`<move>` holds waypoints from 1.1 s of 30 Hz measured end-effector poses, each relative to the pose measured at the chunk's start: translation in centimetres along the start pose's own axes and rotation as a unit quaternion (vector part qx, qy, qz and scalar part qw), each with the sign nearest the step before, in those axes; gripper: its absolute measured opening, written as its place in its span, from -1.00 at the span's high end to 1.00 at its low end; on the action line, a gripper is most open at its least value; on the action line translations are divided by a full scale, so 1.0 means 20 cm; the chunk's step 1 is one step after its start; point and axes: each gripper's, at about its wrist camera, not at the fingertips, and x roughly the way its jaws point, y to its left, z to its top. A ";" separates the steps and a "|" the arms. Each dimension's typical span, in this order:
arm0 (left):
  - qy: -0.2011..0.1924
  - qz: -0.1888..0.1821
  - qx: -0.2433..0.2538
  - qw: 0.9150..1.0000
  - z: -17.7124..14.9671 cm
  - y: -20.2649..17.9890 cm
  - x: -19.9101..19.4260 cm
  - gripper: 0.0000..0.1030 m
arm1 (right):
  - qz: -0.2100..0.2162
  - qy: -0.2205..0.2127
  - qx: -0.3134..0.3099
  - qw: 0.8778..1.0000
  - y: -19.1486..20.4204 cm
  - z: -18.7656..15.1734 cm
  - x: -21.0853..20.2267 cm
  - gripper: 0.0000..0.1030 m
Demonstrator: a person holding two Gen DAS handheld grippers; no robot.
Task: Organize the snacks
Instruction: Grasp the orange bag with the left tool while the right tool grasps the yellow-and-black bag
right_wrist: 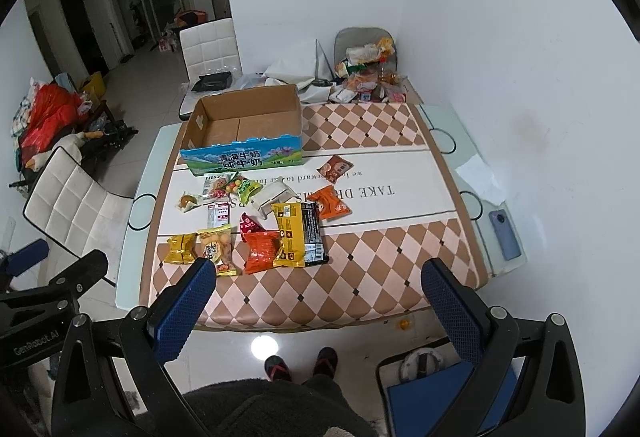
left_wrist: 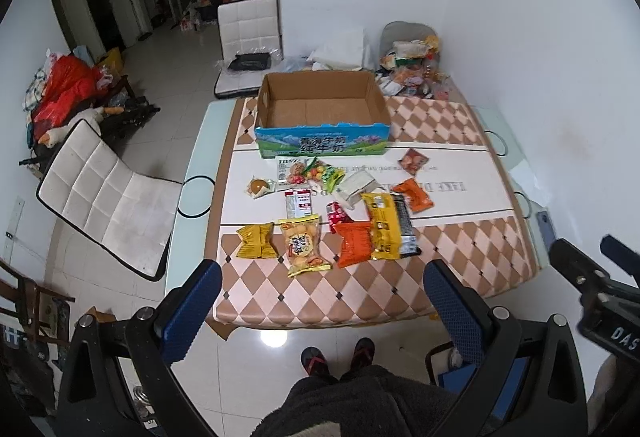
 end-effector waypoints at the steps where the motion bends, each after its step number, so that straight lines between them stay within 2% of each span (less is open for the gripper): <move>1: 0.003 -0.001 0.000 1.000 0.02 -0.01 0.05 -0.99 | 0.003 0.007 0.008 1.000 -0.01 0.02 0.06 -1.00; 6: 0.029 0.017 -0.013 0.999 0.11 0.06 0.36 -0.99 | 0.013 0.043 0.040 0.998 -0.01 0.07 0.40 -1.00; 9: 0.088 0.004 -0.028 0.996 0.15 0.13 0.60 -0.99 | 0.012 0.069 0.049 0.996 0.00 0.10 0.66 -1.00; 13: 0.147 -0.004 -0.051 0.988 0.15 0.21 0.88 -0.99 | 0.017 0.131 0.048 0.990 0.00 0.15 1.07 -1.00; 19: 0.211 0.015 -0.077 0.974 0.11 0.25 1.27 -0.99 | 0.030 0.206 0.029 0.978 0.02 0.18 1.69 -1.00; 25: 0.274 0.027 -0.103 0.956 0.02 0.23 1.57 -0.98 | 0.034 0.292 -0.008 0.956 0.11 0.13 2.29 -1.00; 28: 0.293 0.028 -0.108 0.950 0.00 0.19 1.66 -0.98 | 0.025 0.320 -0.025 0.947 0.14 0.08 2.47 -1.00; 33: 0.309 0.016 -0.106 0.945 -0.02 0.11 1.77 -0.98 | 0.047 0.350 -0.013 0.936 0.14 0.05 2.63 -1.00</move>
